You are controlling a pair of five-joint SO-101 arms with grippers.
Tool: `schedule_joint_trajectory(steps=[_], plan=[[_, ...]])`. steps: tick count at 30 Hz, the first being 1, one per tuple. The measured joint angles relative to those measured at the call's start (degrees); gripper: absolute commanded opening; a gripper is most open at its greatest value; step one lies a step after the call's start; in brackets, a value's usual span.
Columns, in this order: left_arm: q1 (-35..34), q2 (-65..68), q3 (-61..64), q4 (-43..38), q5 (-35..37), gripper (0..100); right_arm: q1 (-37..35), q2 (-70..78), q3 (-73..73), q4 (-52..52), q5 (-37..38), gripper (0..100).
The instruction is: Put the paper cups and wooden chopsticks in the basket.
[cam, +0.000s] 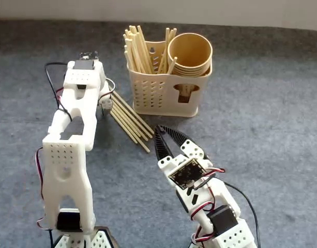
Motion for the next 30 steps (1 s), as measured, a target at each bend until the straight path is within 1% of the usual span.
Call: schedule_joint_trajectory(steps=[6, 14, 23, 30], plan=[[0.00, -1.41, -0.70, 4.84, 3.25, 11, 0.00, 0.00, 0.00, 0.00, 0.00, 0.6], [0.09, -3.34, -0.70, 5.36, 3.87, 11, 0.00, 0.00, 0.00, 0.00, 0.00, 0.6], [0.18, -3.43, -0.70, -2.99, 3.87, 11, 0.00, 0.00, 0.00, 0.00, 0.00, 0.6], [0.18, -2.73, -0.70, -5.89, 3.87, 11, 0.00, 0.00, 0.00, 0.00, 0.00, 0.6]])
